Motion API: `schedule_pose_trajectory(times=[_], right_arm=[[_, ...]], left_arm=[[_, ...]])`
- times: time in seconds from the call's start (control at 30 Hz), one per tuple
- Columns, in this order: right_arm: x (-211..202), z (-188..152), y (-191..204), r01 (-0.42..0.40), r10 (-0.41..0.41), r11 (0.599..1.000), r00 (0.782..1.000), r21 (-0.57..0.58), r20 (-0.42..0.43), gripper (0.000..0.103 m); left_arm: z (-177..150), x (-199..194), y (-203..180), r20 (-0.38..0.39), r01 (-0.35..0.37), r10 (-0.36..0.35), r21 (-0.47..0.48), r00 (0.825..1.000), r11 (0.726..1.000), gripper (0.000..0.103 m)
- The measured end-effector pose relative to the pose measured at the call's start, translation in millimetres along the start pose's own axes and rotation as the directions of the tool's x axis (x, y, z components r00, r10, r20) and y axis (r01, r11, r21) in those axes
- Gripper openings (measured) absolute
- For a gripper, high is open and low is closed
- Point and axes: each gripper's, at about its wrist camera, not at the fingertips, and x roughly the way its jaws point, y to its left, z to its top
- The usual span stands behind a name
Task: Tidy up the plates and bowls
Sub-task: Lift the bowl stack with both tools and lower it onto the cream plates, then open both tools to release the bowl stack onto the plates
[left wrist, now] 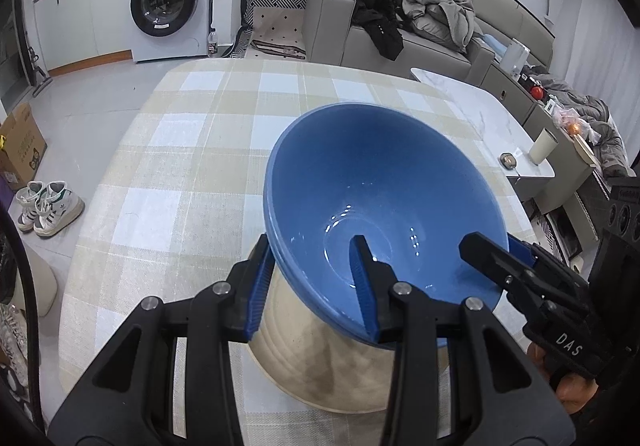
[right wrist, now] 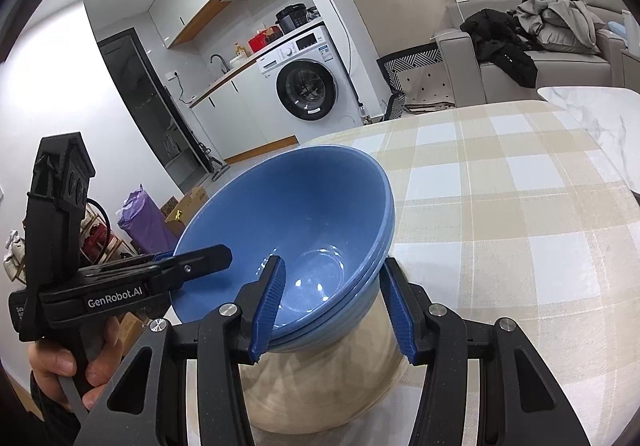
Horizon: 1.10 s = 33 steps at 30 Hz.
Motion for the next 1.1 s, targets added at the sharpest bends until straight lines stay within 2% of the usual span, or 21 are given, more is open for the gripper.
schedule_pose_trajectory(times=[0.17, 0.47, 0.57, 0.7, 0.77, 0.9, 1.07, 1.1], right_arm=[[6, -3, 2, -0.001, 0.001, 1.000, 1.000, -0.002, -0.016, 0.050], [7, -3, 4, -0.009, 0.009, 1.000, 1.000, -0.013, -0.009, 0.051], [8, -3, 6, -0.010, 0.010, 1.000, 1.000, -0.027, -0.004, 0.052], [8, -3, 5, 0.004, -0.004, 1.000, 1.000, -0.030, 0.005, 0.066], [7, -3, 3, 0.008, -0.008, 1.000, 1.000, -0.029, 0.014, 0.067], [7, -2, 1, 0.024, -0.023, 0.999, 1.000, -0.042, 0.014, 0.083], [6, -4, 8, 0.032, -0.030, 0.995, 0.999, -0.099, 0.021, 0.095], [5, -5, 10, 0.033, -0.031, 0.993, 0.999, -0.112, 0.023, 0.100]], left_arm=[[-3, 9, 8, -0.012, -0.015, 0.015, -0.006, 1.000, 1.000, 0.035], [0, 21, 17, -0.013, 0.006, -0.006, -0.005, 1.000, 1.000, 0.035], [-2, 22, 20, -0.012, 0.014, -0.015, -0.012, 1.000, 1.000, 0.039], [-3, 21, 26, 0.005, 0.026, -0.026, -0.017, 1.000, 1.000, 0.054], [-4, 19, 29, 0.018, 0.031, -0.031, -0.008, 0.999, 0.999, 0.062], [-6, 13, 34, 0.057, 0.022, -0.025, 0.038, 0.998, 0.999, 0.078], [-14, -2, 45, 0.136, 0.022, -0.032, 0.073, 0.990, 0.997, 0.085], [-16, -5, 48, 0.160, 0.021, -0.033, 0.079, 0.987, 0.997, 0.090]])
